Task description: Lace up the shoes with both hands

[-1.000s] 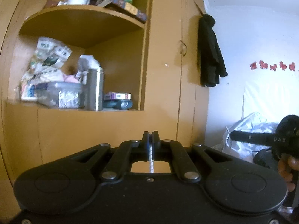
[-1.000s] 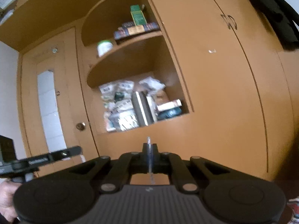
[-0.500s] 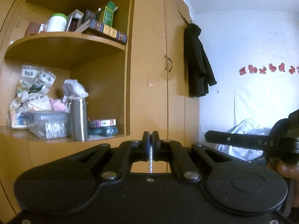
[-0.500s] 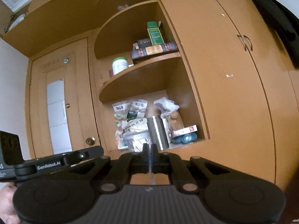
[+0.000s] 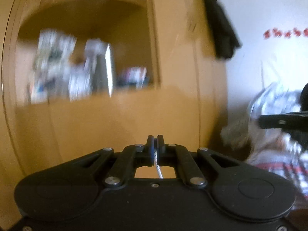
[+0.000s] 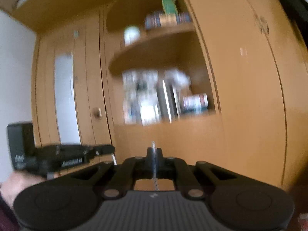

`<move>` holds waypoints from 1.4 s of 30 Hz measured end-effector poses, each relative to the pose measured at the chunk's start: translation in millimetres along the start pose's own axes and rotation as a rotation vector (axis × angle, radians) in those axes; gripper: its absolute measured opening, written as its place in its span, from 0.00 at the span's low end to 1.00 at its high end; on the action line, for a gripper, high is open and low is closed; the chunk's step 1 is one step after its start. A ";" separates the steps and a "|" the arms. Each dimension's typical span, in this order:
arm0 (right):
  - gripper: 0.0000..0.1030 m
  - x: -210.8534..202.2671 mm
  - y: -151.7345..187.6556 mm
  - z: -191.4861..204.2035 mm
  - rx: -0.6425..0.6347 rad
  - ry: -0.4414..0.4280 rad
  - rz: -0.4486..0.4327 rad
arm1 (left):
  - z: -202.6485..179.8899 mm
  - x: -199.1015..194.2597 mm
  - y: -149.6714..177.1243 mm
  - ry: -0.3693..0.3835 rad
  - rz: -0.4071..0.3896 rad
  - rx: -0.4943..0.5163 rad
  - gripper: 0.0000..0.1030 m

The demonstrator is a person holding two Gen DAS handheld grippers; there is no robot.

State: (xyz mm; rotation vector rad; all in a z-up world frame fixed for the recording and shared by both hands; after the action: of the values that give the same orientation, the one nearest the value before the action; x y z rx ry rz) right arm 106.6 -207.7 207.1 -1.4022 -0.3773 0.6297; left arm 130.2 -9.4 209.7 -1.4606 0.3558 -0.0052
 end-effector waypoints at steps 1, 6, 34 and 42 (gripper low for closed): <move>0.02 6.4 25.6 -7.4 0.001 0.010 0.037 | 5.1 7.1 24.7 -0.013 0.036 -0.007 0.00; 0.02 36.3 136.3 -37.5 0.075 0.015 0.197 | -4.3 41.5 143.2 0.048 0.231 -0.059 0.00; 0.02 77.4 304.2 1.7 -0.069 -0.136 0.479 | -81.4 80.3 261.6 0.345 0.449 -0.463 0.20; 0.02 80.1 299.5 2.2 -0.086 -0.130 0.471 | -84.0 82.6 264.6 0.388 0.464 -0.627 0.10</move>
State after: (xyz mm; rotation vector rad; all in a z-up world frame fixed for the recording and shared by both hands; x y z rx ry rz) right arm 112.8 -143.3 -96.1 -1.5493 -0.1751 1.1026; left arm 132.5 -77.1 -71.9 -1.9614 1.0815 0.2149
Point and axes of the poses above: each gripper's, at about its wrist camera, not at the fingertips, and x roughly the way its jaws point, z to its left, y to its underside, the point moved 10 cm from there along x, roughly the way its jaws point, and after that the axes turned 5 degrees about y, right-handed, at the moved point
